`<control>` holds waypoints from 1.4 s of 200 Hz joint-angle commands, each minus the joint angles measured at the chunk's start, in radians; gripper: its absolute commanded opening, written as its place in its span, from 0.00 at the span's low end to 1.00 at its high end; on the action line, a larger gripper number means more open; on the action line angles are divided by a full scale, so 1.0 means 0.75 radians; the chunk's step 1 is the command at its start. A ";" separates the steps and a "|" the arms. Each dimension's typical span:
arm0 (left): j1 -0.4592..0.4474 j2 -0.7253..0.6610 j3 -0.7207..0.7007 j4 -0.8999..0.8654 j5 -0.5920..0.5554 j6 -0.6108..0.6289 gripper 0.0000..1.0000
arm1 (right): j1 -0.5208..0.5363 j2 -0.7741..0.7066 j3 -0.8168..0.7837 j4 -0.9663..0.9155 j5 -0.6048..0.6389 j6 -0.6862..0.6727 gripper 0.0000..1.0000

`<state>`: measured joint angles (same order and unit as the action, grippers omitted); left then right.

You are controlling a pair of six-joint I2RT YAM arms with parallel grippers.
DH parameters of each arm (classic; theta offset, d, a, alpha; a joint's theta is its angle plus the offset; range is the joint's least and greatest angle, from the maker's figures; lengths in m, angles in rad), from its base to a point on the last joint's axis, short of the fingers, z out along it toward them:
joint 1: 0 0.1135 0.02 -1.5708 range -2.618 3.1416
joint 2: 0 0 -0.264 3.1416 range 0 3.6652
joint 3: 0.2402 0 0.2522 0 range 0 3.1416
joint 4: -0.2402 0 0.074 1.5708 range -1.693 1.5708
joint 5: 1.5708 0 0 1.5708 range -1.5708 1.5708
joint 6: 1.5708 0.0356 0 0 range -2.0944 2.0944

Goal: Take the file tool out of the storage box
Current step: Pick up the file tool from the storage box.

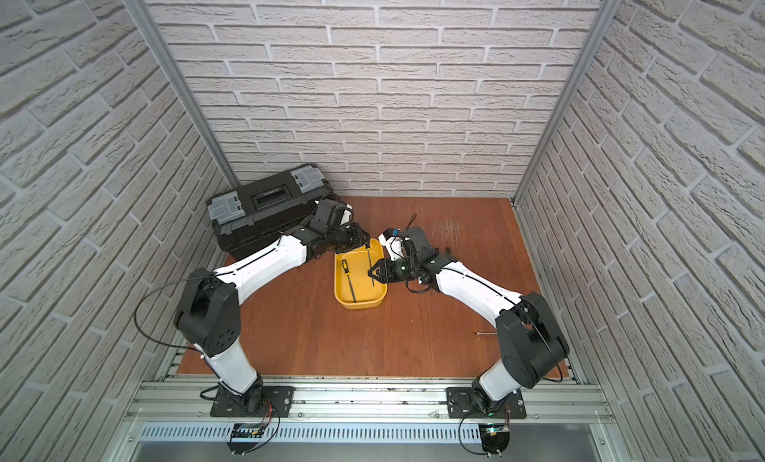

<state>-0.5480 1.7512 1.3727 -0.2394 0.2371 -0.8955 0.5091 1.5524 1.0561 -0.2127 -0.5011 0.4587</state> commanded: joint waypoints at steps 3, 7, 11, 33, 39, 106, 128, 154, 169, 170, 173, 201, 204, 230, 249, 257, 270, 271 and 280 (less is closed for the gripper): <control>0.010 -0.043 0.003 0.075 0.030 -0.012 0.15 | 0.019 0.018 0.044 0.054 0.002 0.005 0.36; 0.011 -0.045 0.002 0.076 0.033 -0.011 0.15 | 0.020 0.021 0.046 0.054 0.003 0.004 0.36; 0.011 -0.047 0.001 0.078 0.035 -0.013 0.15 | 0.021 0.024 0.048 0.052 0.003 0.004 0.35; 0.018 -0.061 -0.004 0.080 0.042 -0.018 0.15 | 0.024 0.036 0.059 0.050 0.005 0.004 0.31; 0.020 -0.066 -0.004 0.083 0.040 -0.018 0.16 | 0.026 0.040 0.060 0.049 0.004 0.005 0.30; 0.049 -0.101 -0.041 0.125 0.069 -0.045 0.15 | 0.037 0.043 0.057 0.052 0.026 0.006 0.24; 0.052 -0.104 -0.047 0.130 0.071 -0.047 0.15 | 0.037 0.039 0.054 0.058 0.028 0.008 0.19; 0.052 -0.108 -0.053 0.132 0.069 -0.049 0.15 | 0.037 0.031 0.052 0.056 0.036 0.006 0.14; 0.052 -0.108 -0.057 0.131 0.069 -0.049 0.15 | 0.038 0.023 0.050 0.055 0.039 0.006 0.13; 0.052 -0.108 -0.057 0.131 0.069 -0.049 0.15 | 0.039 0.023 0.049 0.056 0.039 0.006 0.13; 0.052 -0.104 -0.057 0.131 0.069 -0.049 0.15 | 0.039 0.023 0.048 0.056 0.042 0.006 0.13; 0.052 -0.105 -0.065 0.134 0.068 -0.049 0.15 | 0.039 0.009 0.043 0.048 0.057 0.000 0.04; 0.052 -0.107 -0.066 0.136 0.066 -0.049 0.15 | 0.038 0.008 0.044 0.045 0.059 0.000 0.03; 0.057 -0.103 -0.085 0.143 0.065 -0.049 0.15 | 0.039 -0.001 0.040 0.032 0.077 -0.002 0.03; 0.063 -0.097 -0.090 0.146 0.072 -0.049 0.21 | 0.039 -0.016 0.032 0.032 0.084 -0.002 0.03; 0.068 -0.089 -0.084 0.145 0.080 -0.043 0.30 | 0.039 -0.024 0.028 0.027 0.090 -0.005 0.03; 0.080 -0.079 -0.083 0.150 0.094 -0.041 0.44 | 0.039 -0.036 0.027 0.008 0.111 -0.010 0.03; 0.082 -0.079 -0.082 0.151 0.095 -0.040 0.45 | 0.039 -0.037 0.026 0.007 0.114 -0.011 0.03; 0.092 -0.070 -0.076 0.155 0.111 -0.040 0.51 | 0.038 -0.046 0.026 -0.014 0.140 -0.018 0.03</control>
<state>-0.5034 1.7004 1.3220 -0.1635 0.2913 -0.9398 0.5285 1.5753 1.0790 -0.2241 -0.4374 0.4675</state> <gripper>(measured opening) 0.447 0.076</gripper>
